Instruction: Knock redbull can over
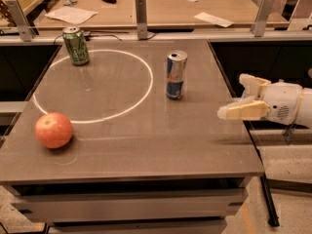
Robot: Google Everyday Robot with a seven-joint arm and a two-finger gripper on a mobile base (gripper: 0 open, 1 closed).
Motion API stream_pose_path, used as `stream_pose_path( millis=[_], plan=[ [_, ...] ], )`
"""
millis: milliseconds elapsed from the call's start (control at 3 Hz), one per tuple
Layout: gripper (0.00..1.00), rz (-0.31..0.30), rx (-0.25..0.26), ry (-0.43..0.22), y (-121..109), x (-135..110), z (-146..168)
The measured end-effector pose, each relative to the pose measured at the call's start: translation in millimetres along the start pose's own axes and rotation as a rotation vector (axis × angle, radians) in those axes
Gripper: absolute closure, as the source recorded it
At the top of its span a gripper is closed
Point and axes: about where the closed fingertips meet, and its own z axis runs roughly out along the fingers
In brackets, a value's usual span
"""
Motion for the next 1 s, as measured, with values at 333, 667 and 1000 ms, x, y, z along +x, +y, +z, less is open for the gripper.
stream_pose_path(
  millis=[333,667,1000],
  plan=[
    [0.0,-0.012,-0.018,0.023,-10,3,24],
    [0.0,-0.015,-0.044,0.002,-14,-3,46],
    [0.0,-0.024,-0.064,-0.014,-15,-8,68]
  ],
)
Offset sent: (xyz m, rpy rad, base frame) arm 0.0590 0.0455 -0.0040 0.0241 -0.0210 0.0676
